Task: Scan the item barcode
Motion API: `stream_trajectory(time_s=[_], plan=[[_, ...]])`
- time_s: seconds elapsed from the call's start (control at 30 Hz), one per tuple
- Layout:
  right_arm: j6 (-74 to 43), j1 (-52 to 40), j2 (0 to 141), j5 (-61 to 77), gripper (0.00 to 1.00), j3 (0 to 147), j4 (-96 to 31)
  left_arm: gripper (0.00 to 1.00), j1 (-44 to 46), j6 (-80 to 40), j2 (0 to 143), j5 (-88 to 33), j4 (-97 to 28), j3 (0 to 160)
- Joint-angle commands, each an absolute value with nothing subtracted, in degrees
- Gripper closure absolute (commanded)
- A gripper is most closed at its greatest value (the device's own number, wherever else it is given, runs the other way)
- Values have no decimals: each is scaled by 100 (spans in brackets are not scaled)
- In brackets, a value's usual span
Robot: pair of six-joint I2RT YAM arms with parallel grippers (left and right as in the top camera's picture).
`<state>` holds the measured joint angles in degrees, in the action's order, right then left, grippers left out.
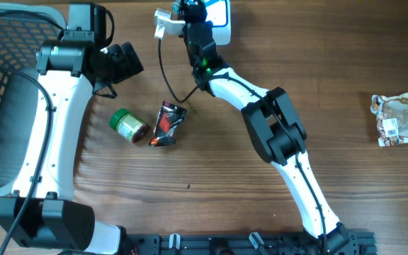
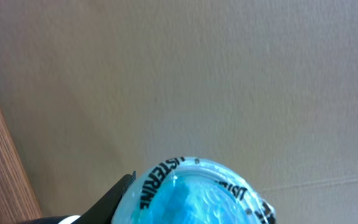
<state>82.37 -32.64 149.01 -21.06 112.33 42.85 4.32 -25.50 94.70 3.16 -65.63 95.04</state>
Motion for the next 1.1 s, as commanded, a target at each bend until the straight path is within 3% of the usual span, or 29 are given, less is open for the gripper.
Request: stream_trajectory(time_s=[0.0,0.2,0.33,0.5,0.63,0.7,1.07], plan=[[8302,-3238,14661,-2418,63,11454,4383,0,405,-2421,9450,390,-6563,9494],[8108,-3212,13697,-3037,68,11454,3146,0,405,-2421,9450,392,-6563,9494],[6877,-2884,12943,-3854,62,11454,2316,0,405,-2421,9450,392,-6563,9494],[5699,-2132,12610,-5345,60,11454,2187,0,405,-2421,9450,392,-6563,9494],[4375,-1326,12613,-6106,62,11452,342,0,405,-2421,9450,392,-6563,9494],[3168,-652,12613,-6121,62,11445,-1149,0,405,-2421,9450,392,-6563,9494],[-30,1662,12667,-4565,66,11389,-4720,0,405,-2421,9450,392,-6563,9494]])
